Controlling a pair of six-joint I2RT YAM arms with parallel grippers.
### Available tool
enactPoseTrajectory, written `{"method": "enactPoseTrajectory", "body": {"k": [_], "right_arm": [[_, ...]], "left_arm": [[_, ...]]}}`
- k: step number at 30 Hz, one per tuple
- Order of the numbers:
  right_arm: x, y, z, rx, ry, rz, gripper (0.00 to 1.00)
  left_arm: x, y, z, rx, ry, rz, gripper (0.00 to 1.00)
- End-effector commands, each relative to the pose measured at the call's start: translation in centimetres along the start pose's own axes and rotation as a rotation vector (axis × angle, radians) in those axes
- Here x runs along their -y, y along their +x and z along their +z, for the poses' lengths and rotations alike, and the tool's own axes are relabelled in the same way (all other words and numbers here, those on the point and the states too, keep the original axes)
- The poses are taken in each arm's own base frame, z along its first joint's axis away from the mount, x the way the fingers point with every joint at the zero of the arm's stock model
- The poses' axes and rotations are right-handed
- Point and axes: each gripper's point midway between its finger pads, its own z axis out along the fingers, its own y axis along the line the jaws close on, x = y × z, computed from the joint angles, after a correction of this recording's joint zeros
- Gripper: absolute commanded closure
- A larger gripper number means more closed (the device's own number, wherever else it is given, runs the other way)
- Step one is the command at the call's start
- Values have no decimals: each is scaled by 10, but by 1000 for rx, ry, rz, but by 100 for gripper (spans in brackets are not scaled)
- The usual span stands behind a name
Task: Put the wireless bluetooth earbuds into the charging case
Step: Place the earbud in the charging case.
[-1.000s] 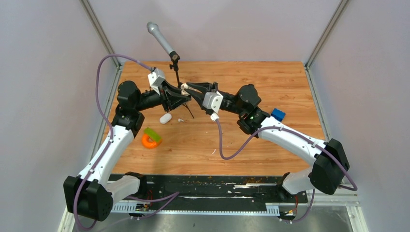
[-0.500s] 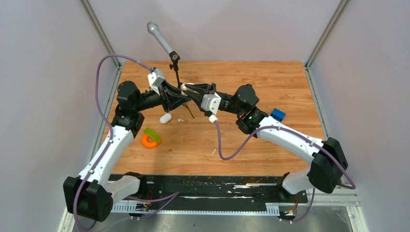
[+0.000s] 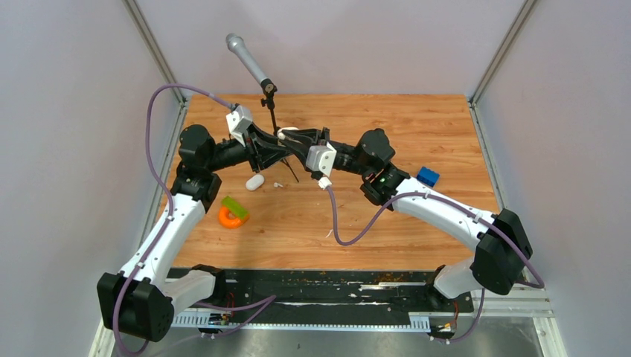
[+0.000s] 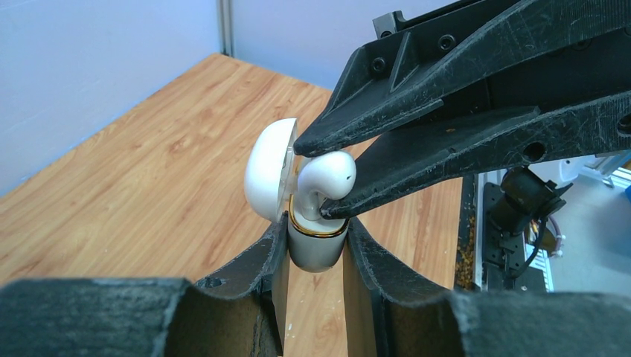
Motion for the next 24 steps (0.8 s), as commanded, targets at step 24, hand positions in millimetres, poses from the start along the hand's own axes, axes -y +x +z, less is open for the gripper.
{"method": "enactPoseTrajectory", "body": {"k": [24], "right_arm": [[-4, 1, 0, -65, -70, 49, 73]], "left_arm": [[8, -18, -5, 60, -6, 98, 94]]}}
